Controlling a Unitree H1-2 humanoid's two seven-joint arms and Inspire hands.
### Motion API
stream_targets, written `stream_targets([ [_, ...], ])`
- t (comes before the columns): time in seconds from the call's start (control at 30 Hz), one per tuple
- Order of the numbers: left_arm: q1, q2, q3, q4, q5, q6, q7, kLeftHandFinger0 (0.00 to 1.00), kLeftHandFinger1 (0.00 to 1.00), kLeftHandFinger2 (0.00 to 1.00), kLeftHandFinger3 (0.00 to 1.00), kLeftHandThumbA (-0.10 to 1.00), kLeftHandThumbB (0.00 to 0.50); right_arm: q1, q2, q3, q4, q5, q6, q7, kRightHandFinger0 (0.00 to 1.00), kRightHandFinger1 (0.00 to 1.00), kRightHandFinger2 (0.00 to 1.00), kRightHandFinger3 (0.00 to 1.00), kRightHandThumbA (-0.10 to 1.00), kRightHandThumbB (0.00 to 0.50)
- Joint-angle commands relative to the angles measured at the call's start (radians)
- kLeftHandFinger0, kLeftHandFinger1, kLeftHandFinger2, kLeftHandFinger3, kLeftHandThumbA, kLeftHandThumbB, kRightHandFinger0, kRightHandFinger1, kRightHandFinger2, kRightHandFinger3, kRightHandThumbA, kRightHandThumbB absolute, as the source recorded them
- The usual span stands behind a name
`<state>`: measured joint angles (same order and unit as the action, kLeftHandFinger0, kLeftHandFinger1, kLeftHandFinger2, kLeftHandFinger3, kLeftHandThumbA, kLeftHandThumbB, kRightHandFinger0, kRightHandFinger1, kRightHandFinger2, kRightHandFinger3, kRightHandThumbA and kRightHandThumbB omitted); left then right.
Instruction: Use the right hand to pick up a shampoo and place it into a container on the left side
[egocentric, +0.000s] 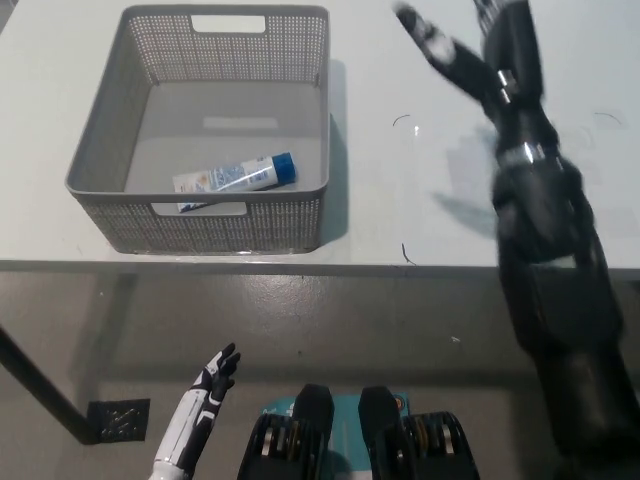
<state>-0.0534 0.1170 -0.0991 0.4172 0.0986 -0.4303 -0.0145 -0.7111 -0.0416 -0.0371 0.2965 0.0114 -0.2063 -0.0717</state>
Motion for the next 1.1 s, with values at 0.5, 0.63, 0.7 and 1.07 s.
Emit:
stream_targets([
  [0.5,-0.11,0.024,0.05,-0.039,-0.005,-0.019,-0.001,1.0,1.0,1.0,1.0,1.0,0.152,0.568,-0.013,-0.047,-0.136,0.201,-0.093,0.12,1.0,1.0,1.0,1.0,0.8,0.152],
  [0.63,-0.107,0.026,0.054,-0.034,-0.001,-0.025,0.001,1.0,1.0,1.0,1.0,1.0,0.157,0.58,-0.013,-0.029,-0.097,0.184,-0.097,0.138,1.0,1.0,1.0,1.0,0.82,0.132],
  [0.7,-0.11,0.026,0.059,-0.029,-0.002,-0.031,0.003,1.0,1.0,1.0,1.0,1.0,0.149,0.572,-0.011,-0.025,-0.063,0.18,-0.119,0.146,1.0,1.0,1.0,1.0,0.79,0.127],
  [1.07,-0.091,0.026,0.059,-0.039,-0.012,-0.018,-0.011,1.0,1.0,1.0,1.0,1.0,0.148,0.615,-0.015,0.017,-0.041,0.202,-0.056,0.205,1.0,1.0,1.0,1.0,0.74,0.164],
])
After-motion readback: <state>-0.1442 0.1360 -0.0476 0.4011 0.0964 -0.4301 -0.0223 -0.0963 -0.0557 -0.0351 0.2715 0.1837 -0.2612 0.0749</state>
